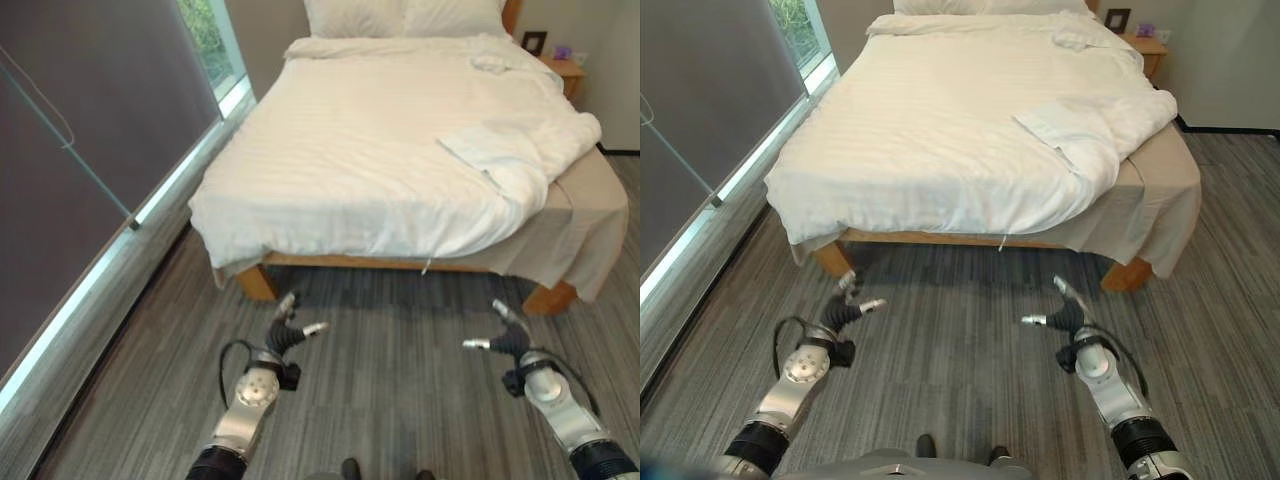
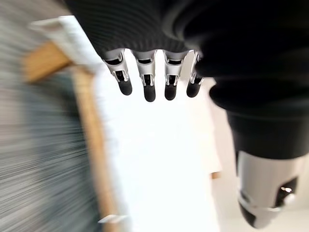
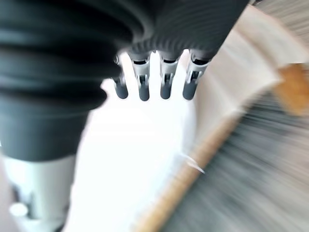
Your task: Making the bed.
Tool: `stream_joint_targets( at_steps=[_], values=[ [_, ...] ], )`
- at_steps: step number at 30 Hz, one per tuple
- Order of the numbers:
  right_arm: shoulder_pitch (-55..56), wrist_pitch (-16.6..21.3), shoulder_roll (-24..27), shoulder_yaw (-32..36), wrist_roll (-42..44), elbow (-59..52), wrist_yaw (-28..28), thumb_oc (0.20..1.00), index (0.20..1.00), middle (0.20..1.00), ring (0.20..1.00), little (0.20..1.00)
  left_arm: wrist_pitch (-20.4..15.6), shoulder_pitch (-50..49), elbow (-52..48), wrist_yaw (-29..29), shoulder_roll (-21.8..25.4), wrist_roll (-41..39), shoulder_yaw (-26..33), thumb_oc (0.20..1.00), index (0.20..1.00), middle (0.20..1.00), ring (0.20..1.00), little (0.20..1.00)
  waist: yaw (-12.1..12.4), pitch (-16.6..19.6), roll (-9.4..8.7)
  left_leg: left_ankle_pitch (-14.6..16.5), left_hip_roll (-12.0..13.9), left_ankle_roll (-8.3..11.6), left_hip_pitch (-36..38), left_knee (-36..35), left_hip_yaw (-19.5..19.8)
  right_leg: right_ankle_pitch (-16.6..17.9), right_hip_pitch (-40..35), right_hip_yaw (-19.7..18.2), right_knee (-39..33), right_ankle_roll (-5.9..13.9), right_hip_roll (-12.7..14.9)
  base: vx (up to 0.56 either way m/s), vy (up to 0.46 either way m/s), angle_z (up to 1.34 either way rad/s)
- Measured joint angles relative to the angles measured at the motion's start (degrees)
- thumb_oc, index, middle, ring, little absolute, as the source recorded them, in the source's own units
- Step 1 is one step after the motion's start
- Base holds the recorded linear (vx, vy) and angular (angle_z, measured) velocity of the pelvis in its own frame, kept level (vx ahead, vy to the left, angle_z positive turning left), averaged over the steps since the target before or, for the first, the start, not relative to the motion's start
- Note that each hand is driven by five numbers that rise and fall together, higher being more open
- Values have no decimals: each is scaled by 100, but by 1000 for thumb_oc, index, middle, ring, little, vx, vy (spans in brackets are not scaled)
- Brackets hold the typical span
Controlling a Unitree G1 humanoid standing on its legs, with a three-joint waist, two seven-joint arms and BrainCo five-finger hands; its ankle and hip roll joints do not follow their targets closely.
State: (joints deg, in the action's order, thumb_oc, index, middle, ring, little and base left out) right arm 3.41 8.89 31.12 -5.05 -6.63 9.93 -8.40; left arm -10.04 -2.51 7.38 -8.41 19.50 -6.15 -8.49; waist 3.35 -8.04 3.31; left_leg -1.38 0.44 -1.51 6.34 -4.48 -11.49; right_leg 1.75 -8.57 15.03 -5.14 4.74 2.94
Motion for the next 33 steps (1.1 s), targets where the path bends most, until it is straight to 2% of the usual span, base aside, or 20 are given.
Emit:
stream_joint_targets(
  at_steps=[7,8,9,11,13,14,15,16,18,19,20,21,22,23,24,26,28,30,31,33],
  values=[
    [460,-90,77,-82,-265,-276,205,1000,1000,1000,1000,1000,20,-523,-79,219,28,10,-75,1000,1000,1000,1000,1000,-19,-67,-113,-23,34,42,-106,-76,-98,-5,249,-134,-17,44,-41,1,-54,-24],
    [-66,-149,-40,-226,-449,-157,230,1000,1000,1000,1000,1000,42,-501,-93,204,145,-45,90,1000,1000,1000,1000,1000,94,-286,20,-71,381,124,-240,-76,-671,18,1095,422,1011,506,-52,90,-195,-150],
    [-265,-153,-43,-307,-468,-220,270,1000,1000,1000,1000,1000,79,-435,-55,215,230,-51,162,1000,1000,1000,1000,1000,160,-368,3,-8,411,160,-324,-56,-863,-285,1479,1136,1503,469,122,233,-244,-141],
    [-96,-192,-51,-256,-469,-560,277,1000,1000,1000,1000,1000,111,-366,-28,236,232,-53,348,1000,1000,1000,1000,1000,-7,-378,-247,28,197,220,-301,-68,-854,-284,1520,1329,1482,148,572,160,-162,-34],
    [34,-201,-56,-231,-470,-527,273,1000,1000,1000,1000,1000,107,-465,-30,255,185,-273,431,1000,1000,1000,1000,1000,1,-363,-214,219,377,463,-137,150,-989,-297,1291,1112,1238,-177,301,230,-409,-37],
    [108,-164,-181,-228,-464,-369,236,1000,1000,1000,1000,1000,126,-355,-19,262,270,-333,350,1000,1000,1000,1000,1000,193,-471,-390,499,553,774,-706,1620,-702,-667,1443,1150,1722,-726,268,341,-401,-34],
    [269,-171,-326,-57,-464,-261,304,1000,1000,1000,1000,1000,109,-178,-253,210,280,-557,115,1000,1000,1000,1000,1000,525,-686,-564,-859,1132,542,-3079,6145,67,-864,1460,865,1878,-1151,143,300,-88,-90],
    [211,-285,-317,-220,-464,-176,334,1000,1000,1000,1000,1000,114,-382,-152,222,223,-655,-111,1000,1000,1000,1000,1000,653,-736,-581,-482,1131,684,-3426,6447,99,-773,1185,614,1687,-997,43,416,32,-100],
    [123,-240,-313,-379,-461,-266,311,1000,1000,1000,1000,1000,115,-363,-110,246,30,-716,-267,1000,1000,1000,1000,1000,557,-804,-594,-325,558,602,-3543,4791,229,-769,953,262,1033,-672,-105,438,133,-115],
    [33,-257,-217,-472,-460,-229,323,1000,1000,1000,1000,1000,94,-315,-14,242,-155,-727,-287,1000,1000,1000,1000,1000,606,-787,-318,-314,663,607,-3439,3786,164,-945,894,348,1185,-528,-260,573,148,-145],
    [-61,-248,-66,-676,-457,-296,331,1000,1000,1000,1000,1000,59,-297,-11,250,-186,-725,-284,1000,1000,1000,1000,1000,646,-780,-398,-312,563,612,-3254,2538,-49,-1327,915,82,1933,-478,-53,620,128,-98],
    [-79,-279,7,-823,-458,-109,331,1000,1000,1000,1000,1000,147,-67,309,282,-274,-724,-429,1000,1000,1000,1000,1000,434,-749,-99,-255,673,666,-2932,938,-433,-1312,437,394,1390,-561,-552,791,156,-47],
    [-63,-291,11,-892,-458,-59,335,1000,1000,1000,1000,1000,143,9,322,302,-275,-724,-448,1000,1000,1000,1000,1000,437,-760,-120,-250,619,671,-2840,552,-554,-1331,308,400,1285,-574,-646,795,161,17],
    [-12,-301,-14,-918,-460,-55,358,1000,1000,1000,1000,1000,143,97,355,306,-270,-713,-460,1000,1000,1000,1000,1000,441,-759,-294,-245,493,663,-2690,89,-1111,-1426,33,468,995,-610,-716,852,186,6],
    [-118,-322,6,-955,-463,-75,361,1000,1000,1000,1000,1000,148,101,347,299,-196,-712,-429,1000,1000,1000,1000,1000,493,-610,-566,-28,398,330,-2632,73,-1648,-1569,-139,446,804,-383,-720,904,192,6],
    [-342,-270,-157,-876,-468,-29,325,1000,1000,1000,1000,1000,162,54,339,271,-100,-713,-438,1000,1000,1000,1000,1000,482,-437,-1027,67,-46,-109,-2325,875,-1452,-1688,-440,351,973,-116,-538,848,252,-10],
    [-187,-307,-265,-1093,-482,-79,313,1000,1000,1000,1000,1000,206,-28,333,256,-7,-711,-674,1000,1000,1000,1000,1000,462,-279,-849,470,-268,-928,-1329,1010,-1382,-1615,358,430,4000,439,-100,735,331,-6],
    [37,-299,-248,-1309,-674,-511,387,1000,1000,1000,1000,1000,232,80,164,246,149,-708,-795,1000,1000,1000,1000,1000,280,-302,-737,699,-508,-933,-520,649,-1041,-857,1663,701,6954,829,1199,581,138,55],
    [80,-297,-279,-1283,-702,-504,387,1000,1000,1000,1000,1000,259,281,171,246,63,-706,-811,1000,1000,1000,1000,1000,-1,-364,-410,739,-369,-806,-14,540,-633,-1042,2433,683,6651,517,1557,524,-62,114],
    [31,-301,-276,-1095,-700,-449,376,1000,1000,1000,1000,1000,254,614,247,204,-92,-709,-620,1000,1000,1000,1000,1000,-154,-567,-18,768,75,-726,629,242,40,-741,2939,870,2918,326,1214,788,-297,186]
  ],
)
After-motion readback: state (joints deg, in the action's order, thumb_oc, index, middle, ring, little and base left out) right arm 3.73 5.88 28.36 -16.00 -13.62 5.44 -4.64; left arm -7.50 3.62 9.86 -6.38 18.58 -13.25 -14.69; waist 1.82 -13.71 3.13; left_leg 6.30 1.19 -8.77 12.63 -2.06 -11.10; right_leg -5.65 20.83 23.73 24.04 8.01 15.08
